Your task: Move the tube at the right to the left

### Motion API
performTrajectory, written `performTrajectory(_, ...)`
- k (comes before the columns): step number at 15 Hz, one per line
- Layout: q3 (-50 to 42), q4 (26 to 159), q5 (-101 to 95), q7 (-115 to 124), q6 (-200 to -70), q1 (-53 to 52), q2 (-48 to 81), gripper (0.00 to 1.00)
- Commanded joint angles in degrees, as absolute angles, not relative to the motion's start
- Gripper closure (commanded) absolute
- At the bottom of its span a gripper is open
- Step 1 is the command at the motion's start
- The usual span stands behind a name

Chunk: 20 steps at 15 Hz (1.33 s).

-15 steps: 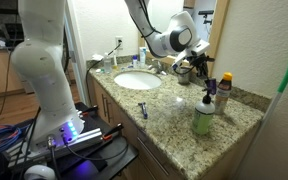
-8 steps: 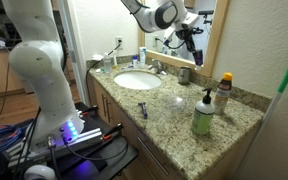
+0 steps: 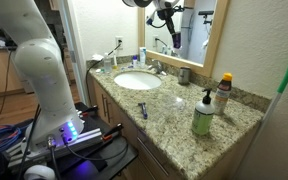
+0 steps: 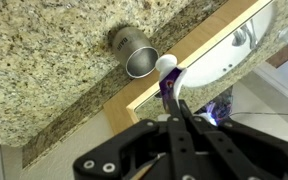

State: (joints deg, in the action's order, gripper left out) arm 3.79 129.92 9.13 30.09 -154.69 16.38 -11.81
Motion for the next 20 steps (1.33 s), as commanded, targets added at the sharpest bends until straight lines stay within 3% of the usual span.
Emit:
performTrajectory(1, 1.0, 130.4, 15.9, 22.2, -152.6, 7.6, -13.9, 0.99)
performTrajectory(6, 3.0, 128.3, 20.8, 18.6, -142.9, -2.9, -19.7, 0.99)
performTrajectory(7, 3.2, 129.0, 17.7, 22.2, -147.3, -0.5, -17.4, 0.97)
performTrajectory(13, 5.1, 128.3, 17.9, 20.5, -144.4, -4.0, -18.8, 0.99)
performTrajectory(20, 17.9, 119.8, 5.8, 23.9, -148.0, -9.0, -9.7, 0.99)
